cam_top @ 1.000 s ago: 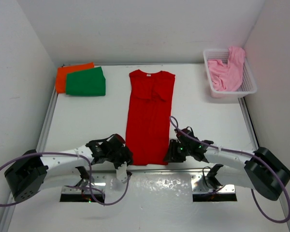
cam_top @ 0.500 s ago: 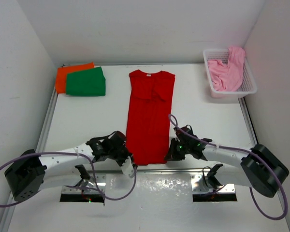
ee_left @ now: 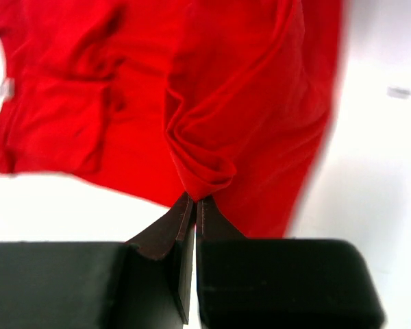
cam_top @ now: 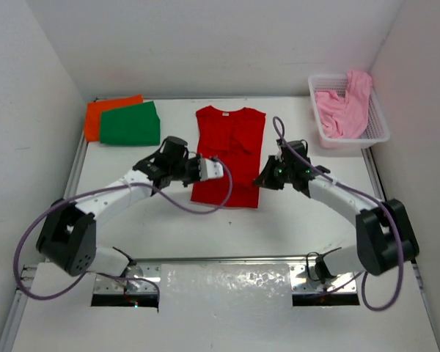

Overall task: Fold and stack the t-shirts
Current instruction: Fold the folded rectangular tshirt in 1/3 of the way

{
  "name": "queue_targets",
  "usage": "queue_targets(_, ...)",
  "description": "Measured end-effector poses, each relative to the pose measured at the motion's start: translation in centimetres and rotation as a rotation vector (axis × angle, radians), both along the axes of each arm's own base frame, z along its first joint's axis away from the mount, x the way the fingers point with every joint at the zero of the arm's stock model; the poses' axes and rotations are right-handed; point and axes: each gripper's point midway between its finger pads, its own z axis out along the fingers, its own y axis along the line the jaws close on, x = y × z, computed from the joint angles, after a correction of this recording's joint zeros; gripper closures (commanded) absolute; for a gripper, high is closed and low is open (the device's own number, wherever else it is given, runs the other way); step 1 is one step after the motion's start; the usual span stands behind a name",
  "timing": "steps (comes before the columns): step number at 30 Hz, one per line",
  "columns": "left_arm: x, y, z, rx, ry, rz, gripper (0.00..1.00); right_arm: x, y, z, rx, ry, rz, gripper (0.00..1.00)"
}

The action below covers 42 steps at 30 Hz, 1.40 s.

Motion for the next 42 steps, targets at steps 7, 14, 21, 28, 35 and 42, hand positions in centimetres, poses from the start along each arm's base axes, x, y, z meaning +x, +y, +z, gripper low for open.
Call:
queue_targets(7,8.0,1.0,0.0,-0.023,0.022,0.154,1.00,7.3,-1.3,-0.2,-0.043,-0.009,-0.051,1.00)
queue_targets(14,11.2,1.0,-2.2,-0.014,0.054,0.186,1.00,10.9,-1.6,-1.7,-0.048,0.014,-0.062,1.00)
queue_targets(21,12.4,0.7,-4.7,-0.010,0.076,0.194,1.00,11.4,-2.8,-3.0,-0.064,0.059,-0.094,1.00)
queue_targets(28,14.1,1.6,-6.0,0.004,0.053,0.198,1.00,14.2,-2.9,-4.3,-0.078,0.068,-0.116,1.00)
queue_targets(35,15.0,1.8,-6.9,0.029,0.013,0.178,0.74,14.8,-4.1,-7.4,-0.150,0.126,-0.153,0.72)
queue_targets(42,18.6,3.4,-5.4,0.041,-0.121,0.337,0.59,18.5,-7.1,-5.7,-0.261,0.056,-0.206,0.67)
